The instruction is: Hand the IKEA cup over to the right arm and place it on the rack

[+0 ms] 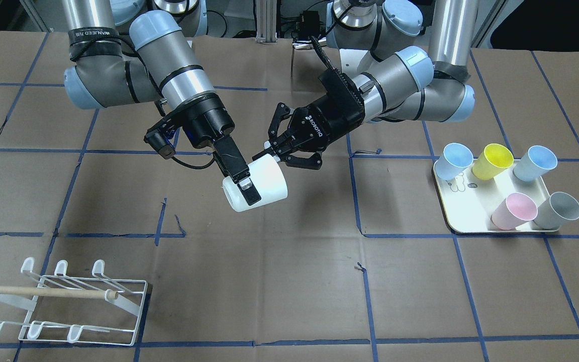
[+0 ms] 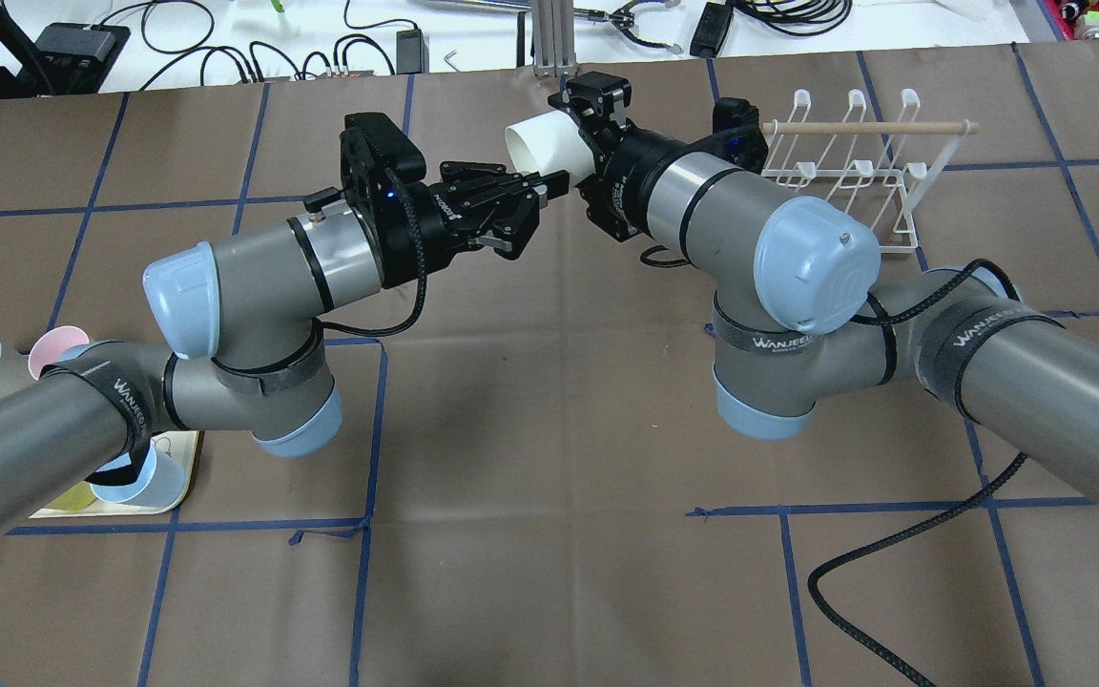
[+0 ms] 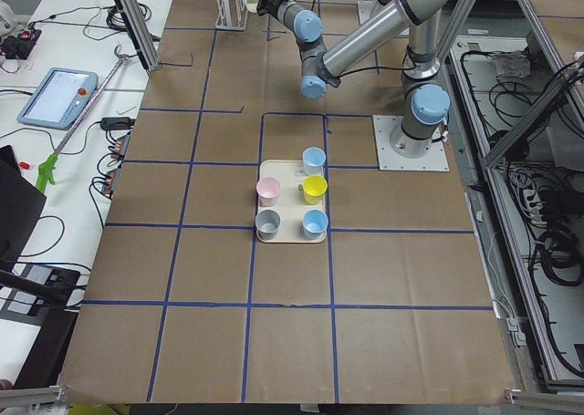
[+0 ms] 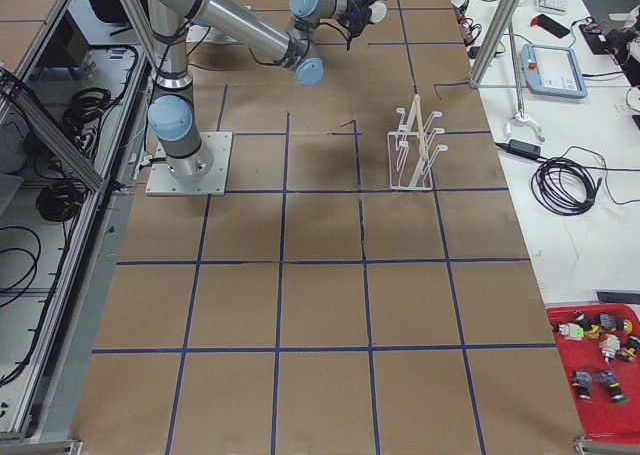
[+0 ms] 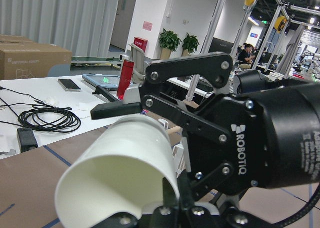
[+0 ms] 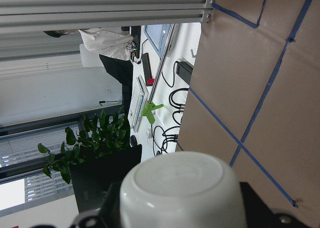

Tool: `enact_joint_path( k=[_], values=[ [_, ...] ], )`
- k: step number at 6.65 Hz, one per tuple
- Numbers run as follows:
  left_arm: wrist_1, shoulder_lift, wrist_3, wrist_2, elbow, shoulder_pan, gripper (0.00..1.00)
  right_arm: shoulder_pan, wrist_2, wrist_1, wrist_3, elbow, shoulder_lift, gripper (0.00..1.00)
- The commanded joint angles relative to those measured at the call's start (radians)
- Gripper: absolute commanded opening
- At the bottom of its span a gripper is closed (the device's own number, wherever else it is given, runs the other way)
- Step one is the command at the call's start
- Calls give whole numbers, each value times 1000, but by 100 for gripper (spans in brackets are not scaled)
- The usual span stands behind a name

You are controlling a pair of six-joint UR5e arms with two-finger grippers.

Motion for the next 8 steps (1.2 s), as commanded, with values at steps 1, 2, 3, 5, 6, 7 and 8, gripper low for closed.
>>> enact_joint_path(
  k=[1,2,3,5,6,7,8],
  values=[
    [0,0,-20,0,3,0,17,0,0,0,-3,0,-1,54],
    [0,0,-22,2,5,0,24,0,3,0,-3,0,-1,51],
    [0,-3,-22,19,9,0,57,0,7,0,-3,0,0,50],
    [0,-14,-23,16,21,2,93,0,7,0,-5,0,0,50],
    [1,-9,-23,17,18,8,96,0,8,0,-3,-1,-1,48],
    [21,6,-20,-3,6,75,98,0,8,0,-5,0,-1,48],
    [65,9,-20,-129,-23,174,98,-2,10,1,-8,-1,2,47]
  ],
)
